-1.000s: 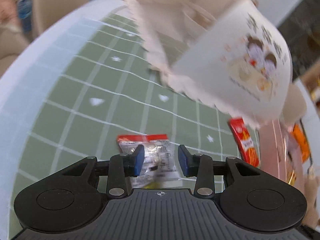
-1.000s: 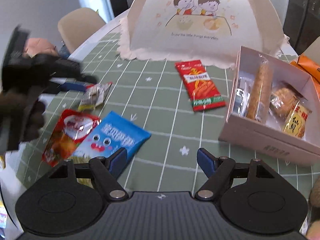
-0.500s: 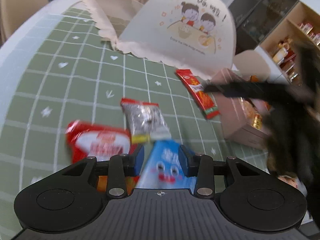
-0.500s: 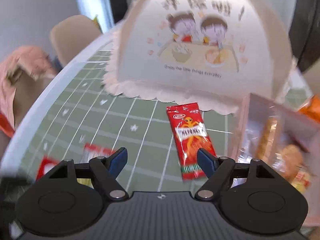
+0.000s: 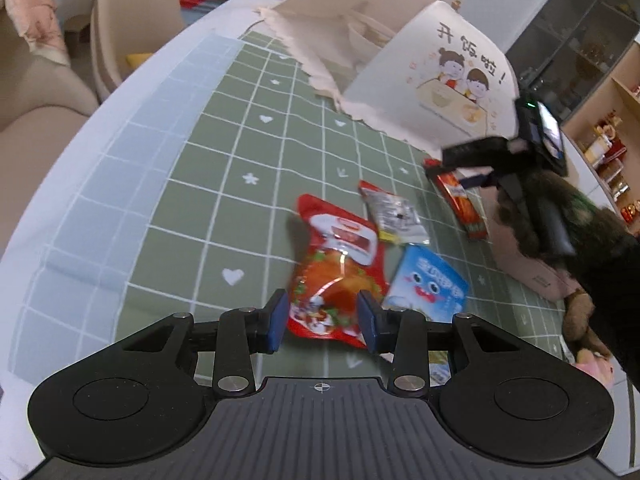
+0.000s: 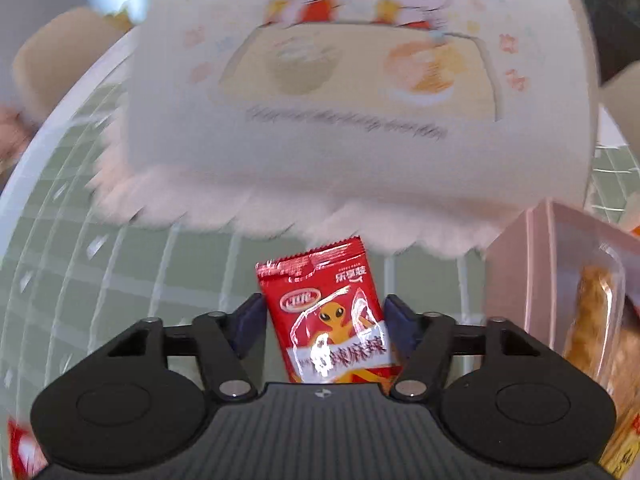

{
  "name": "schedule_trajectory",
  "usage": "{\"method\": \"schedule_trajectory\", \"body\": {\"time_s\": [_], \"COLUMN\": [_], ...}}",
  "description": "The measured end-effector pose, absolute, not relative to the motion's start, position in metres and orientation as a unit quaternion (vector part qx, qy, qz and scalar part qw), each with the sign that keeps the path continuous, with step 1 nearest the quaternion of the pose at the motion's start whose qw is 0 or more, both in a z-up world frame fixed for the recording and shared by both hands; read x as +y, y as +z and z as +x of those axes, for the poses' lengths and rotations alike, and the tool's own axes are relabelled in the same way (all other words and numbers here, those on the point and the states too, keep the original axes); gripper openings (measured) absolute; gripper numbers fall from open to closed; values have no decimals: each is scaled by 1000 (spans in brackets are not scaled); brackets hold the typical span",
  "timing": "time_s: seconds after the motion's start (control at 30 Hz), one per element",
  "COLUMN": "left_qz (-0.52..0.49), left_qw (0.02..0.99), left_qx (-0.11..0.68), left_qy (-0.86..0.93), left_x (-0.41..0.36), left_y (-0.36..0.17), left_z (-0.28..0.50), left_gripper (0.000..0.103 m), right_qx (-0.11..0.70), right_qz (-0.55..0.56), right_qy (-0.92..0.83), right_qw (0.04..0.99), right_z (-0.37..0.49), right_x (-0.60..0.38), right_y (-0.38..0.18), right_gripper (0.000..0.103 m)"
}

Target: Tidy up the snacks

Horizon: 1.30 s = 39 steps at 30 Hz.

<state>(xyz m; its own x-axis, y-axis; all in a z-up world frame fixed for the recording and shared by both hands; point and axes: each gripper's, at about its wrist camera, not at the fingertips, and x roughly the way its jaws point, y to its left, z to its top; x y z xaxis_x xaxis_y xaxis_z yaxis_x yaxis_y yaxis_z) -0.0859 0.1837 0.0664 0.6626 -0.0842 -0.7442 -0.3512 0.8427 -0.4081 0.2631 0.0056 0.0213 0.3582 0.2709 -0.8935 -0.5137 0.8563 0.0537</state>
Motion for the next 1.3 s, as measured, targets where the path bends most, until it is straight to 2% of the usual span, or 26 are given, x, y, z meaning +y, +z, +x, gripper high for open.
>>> {"method": "schedule_trajectory", "body": {"time_s": [0.4, 0.53, 0.67, 0.87, 1.1, 1.17, 1.3], "left_qz": [-211, -129, -67, -162, -233, -248, -277], "left_qw": [884, 899, 898, 895, 884, 880, 873], "left_qx": [413, 416, 431, 413, 393, 389, 378], "left_qy": [54, -46, -57, 38, 97, 111, 139], "left_x": [179, 140, 120, 169, 207, 216, 222], "left_y": [58, 67, 63, 64, 67, 68, 68], "left_z": [-25, -6, 8, 1, -43, -59, -91], "left_gripper": [42, 42, 42, 42, 42, 42, 42], "right_qx": [517, 507, 501, 488, 447, 454, 498], "right_qz": [-150, -153, -128, -93, -94, -66, -46], "right_qy": [311, 267, 239, 255, 343, 351, 327], "right_qw": [784, 805, 822, 829, 821, 816, 802], "right_z": [100, 81, 64, 43, 37, 44, 60], "right_x": [-71, -106, -139, -133, -25, 1, 51], "right_y": [26, 24, 31, 43, 58, 57, 38], "right_gripper": [59, 62, 66, 69, 72, 76, 76]}}
